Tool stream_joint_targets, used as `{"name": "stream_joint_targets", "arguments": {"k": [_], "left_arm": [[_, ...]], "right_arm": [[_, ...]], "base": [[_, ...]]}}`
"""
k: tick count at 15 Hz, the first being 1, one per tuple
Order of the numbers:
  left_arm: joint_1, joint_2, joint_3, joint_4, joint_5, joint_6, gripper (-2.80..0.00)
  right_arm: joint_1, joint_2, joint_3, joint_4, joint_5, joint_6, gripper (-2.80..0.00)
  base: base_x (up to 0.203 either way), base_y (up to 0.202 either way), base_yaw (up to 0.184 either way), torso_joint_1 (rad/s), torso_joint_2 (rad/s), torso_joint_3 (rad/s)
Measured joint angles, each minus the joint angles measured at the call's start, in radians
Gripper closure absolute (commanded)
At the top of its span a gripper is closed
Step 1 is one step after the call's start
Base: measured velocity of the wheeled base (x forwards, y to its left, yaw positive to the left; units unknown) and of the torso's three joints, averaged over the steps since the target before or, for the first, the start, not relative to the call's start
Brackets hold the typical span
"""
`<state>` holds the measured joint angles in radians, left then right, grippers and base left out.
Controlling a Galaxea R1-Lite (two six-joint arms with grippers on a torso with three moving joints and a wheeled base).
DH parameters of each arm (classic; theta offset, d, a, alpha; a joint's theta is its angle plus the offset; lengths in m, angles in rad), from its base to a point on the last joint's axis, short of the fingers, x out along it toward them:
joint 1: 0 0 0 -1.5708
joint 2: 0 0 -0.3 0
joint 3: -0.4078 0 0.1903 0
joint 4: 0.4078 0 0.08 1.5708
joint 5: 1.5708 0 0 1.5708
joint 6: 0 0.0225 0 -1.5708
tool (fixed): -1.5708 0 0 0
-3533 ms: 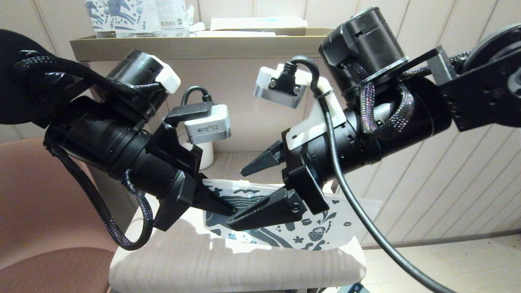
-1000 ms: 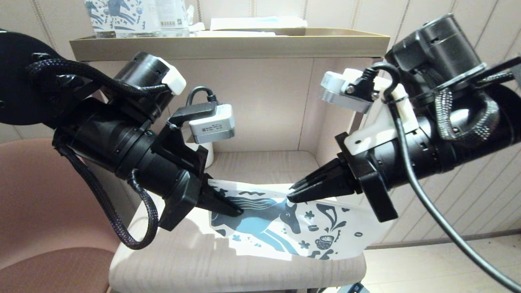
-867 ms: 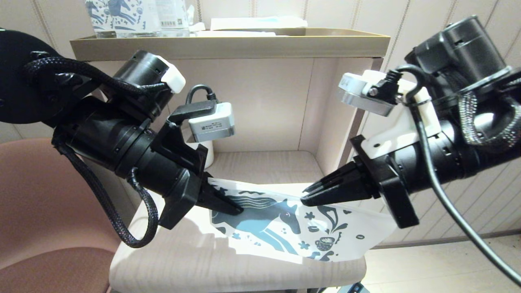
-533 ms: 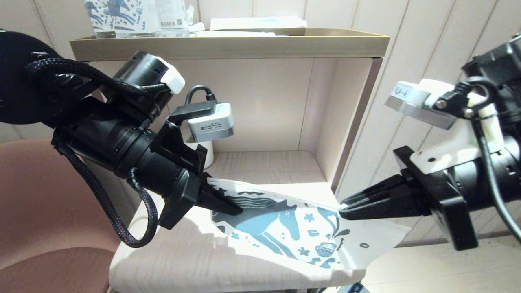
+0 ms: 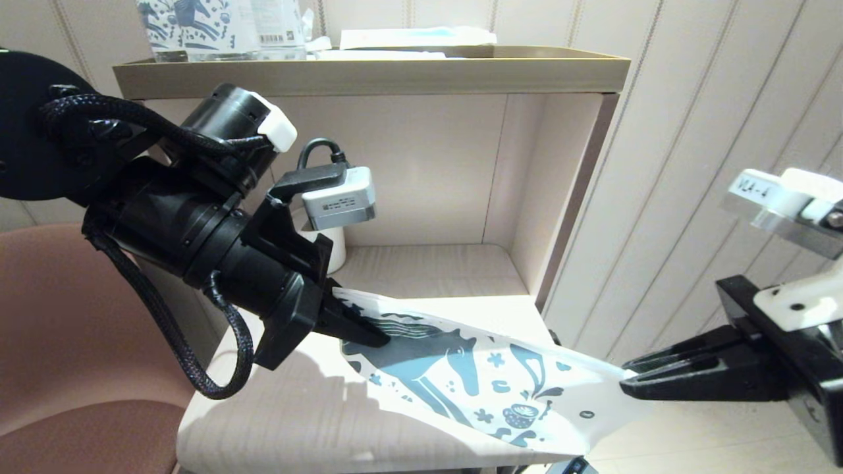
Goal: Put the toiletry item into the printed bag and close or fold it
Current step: Open the storage bag
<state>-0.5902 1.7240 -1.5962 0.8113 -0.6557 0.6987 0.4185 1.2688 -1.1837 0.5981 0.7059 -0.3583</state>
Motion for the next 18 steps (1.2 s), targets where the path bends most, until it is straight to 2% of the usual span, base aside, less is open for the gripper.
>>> {"name": "stream_joint_targets", "arguments": {"k": [13,14,18], "left_arm": [[-0.002,0.006,0.002,0.000,-0.008,0.001,0.00],[-0.002,0.006,0.002,0.000,-0.008,0.001,0.00],[-0.002,0.006,0.006,-0.001,-0.008,0.001,0.00]], "right_arm": [[0.005,0.016,0.014,-0.049,0.008,0.003,0.00],[0.004,0.018,0.013,-0.050,0.007,0.003,-2.80],[0.005,0.022,0.009,-0.059,0.008,0.002,-2.80]], "base": [[0.000,0.000,0.000,0.000,0.00,0.000],[0.000,0.000,0.000,0.000,0.00,0.000],[0.000,0.000,0.000,0.000,0.00,0.000]]}}
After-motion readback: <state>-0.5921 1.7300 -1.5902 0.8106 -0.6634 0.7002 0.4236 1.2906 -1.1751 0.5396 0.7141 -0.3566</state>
